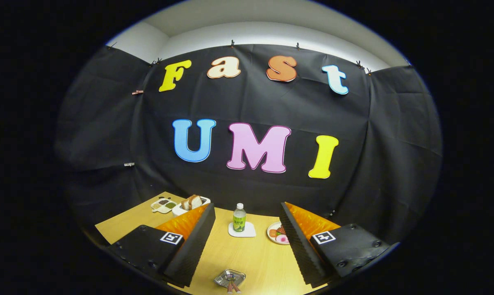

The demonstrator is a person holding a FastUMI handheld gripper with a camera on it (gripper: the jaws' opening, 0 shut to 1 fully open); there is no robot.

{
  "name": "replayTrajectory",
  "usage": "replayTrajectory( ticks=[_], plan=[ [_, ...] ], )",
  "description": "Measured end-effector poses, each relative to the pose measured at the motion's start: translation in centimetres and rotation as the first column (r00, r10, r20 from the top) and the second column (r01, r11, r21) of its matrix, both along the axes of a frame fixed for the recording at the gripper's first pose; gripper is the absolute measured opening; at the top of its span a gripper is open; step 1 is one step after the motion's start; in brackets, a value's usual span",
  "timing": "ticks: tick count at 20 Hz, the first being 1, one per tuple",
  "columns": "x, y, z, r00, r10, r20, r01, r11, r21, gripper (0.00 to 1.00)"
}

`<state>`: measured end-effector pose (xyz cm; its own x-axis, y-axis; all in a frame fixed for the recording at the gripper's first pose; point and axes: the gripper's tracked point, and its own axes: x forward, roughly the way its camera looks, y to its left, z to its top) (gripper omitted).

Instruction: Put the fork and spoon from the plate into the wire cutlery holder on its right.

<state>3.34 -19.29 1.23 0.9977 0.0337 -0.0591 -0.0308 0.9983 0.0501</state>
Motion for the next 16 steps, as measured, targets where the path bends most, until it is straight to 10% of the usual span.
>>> replayTrajectory(
  ticks=[16],
  plan=[
    [0.2, 1.0, -0.8, 1.000, -0.007, -0.029, 0.007, 1.000, -0.005, 0.98]
  ],
)
